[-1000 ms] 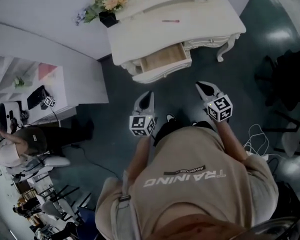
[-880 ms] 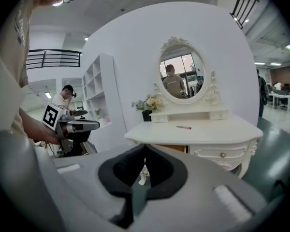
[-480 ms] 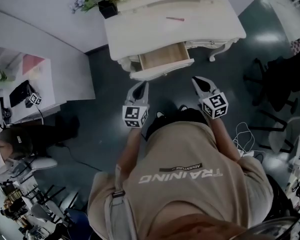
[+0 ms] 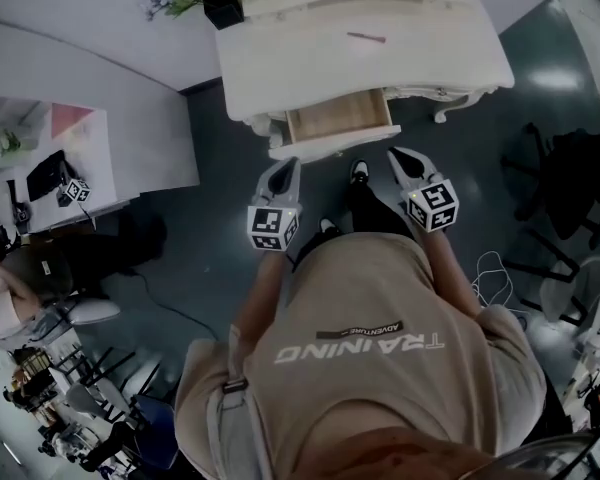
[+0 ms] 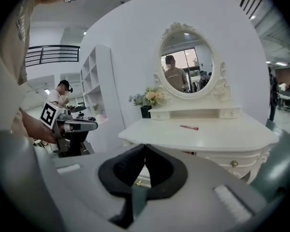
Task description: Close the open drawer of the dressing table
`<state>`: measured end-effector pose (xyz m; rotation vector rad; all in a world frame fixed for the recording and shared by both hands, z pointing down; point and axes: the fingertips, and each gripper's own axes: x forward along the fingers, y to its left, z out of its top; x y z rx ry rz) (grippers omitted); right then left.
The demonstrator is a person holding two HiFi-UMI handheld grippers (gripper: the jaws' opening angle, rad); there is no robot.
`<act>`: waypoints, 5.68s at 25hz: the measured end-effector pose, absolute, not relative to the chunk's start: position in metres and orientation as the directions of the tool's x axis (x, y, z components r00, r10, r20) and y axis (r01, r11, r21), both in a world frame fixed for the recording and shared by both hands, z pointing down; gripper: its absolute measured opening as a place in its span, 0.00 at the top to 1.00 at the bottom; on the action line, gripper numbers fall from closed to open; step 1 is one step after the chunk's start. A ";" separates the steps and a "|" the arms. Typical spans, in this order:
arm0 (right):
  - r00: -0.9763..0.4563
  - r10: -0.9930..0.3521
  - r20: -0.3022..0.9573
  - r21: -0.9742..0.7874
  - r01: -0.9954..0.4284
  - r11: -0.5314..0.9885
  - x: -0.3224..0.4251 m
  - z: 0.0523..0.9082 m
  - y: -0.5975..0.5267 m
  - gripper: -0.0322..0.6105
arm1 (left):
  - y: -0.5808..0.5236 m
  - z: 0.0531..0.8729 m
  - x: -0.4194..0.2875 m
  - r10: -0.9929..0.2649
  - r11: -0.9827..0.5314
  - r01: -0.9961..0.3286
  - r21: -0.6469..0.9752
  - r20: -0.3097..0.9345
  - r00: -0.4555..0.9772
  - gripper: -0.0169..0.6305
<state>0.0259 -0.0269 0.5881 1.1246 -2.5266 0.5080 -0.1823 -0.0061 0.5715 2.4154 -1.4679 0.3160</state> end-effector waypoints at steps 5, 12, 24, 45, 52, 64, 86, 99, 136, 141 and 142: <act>-0.668 -0.632 0.394 -0.209 -0.734 0.646 0.032 0.589 -0.105 0.94 | -0.055 0.568 -0.172 -0.825 -0.408 -0.904 0.125 0.374 0.424 0.96; -0.723 -0.565 0.397 -0.256 -0.678 0.689 0.045 0.608 -0.184 0.94 | -0.124 0.566 -0.148 -0.834 -0.352 -0.925 0.141 0.401 0.378 0.96; -0.780 -0.407 0.476 -0.337 -0.589 0.734 0.031 0.666 -0.233 0.94 | -0.155 0.614 -0.158 -0.785 -0.241 -0.954 0.181 0.541 0.301 0.96; -0.676 -0.151 0.721 -0.464 -0.633 0.619 0.030 0.761 -0.123 0.94 | -0.059 0.755 -0.155 -0.413 -0.321 -0.819 0.475 0.708 0.572 0.96; -0.609 -0.108 0.786 -0.428 -0.663 0.614 0.035 0.798 -0.100 0.94 | -0.043 0.783 -0.159 -0.320 -0.281 -0.818 0.502 0.755 0.572 0.96; -0.581 -0.038 0.813 -0.460 -0.681 0.570 0.031 0.820 -0.103 0.94 | -0.041 0.805 -0.167 -0.269 -0.248 -0.832 0.496 0.790 0.551 0.96; -0.590 -0.086 0.802 -0.443 -0.686 0.577 0.018 0.824 -0.177 0.94 | -0.111 0.818 -0.186 -0.277 -0.245 -0.844 0.478 0.799 0.533 0.96; -0.595 -0.079 0.800 -0.450 -0.683 0.576 -0.004 0.823 -0.233 0.94 | -0.174 0.819 -0.195 -0.301 -0.282 -0.856 0.433 0.808 0.507 0.96; -0.766 -0.461 0.448 -0.136 -0.568 0.812 -0.025 0.546 -0.271 0.94 | -0.240 0.532 -0.259 -0.852 -0.319 -0.909 0.270 0.338 0.400 0.96; -0.823 -0.453 0.343 -0.081 -0.507 0.858 -0.022 0.472 -0.265 0.94 | -0.254 0.446 -0.240 -0.906 -0.362 -0.930 0.070 0.209 0.368 0.96; -0.828 -0.457 0.324 -0.052 -0.498 0.866 -0.021 0.456 -0.267 0.94 | -0.256 0.428 -0.236 -0.914 -0.363 -0.930 0.056 0.173 0.367 0.96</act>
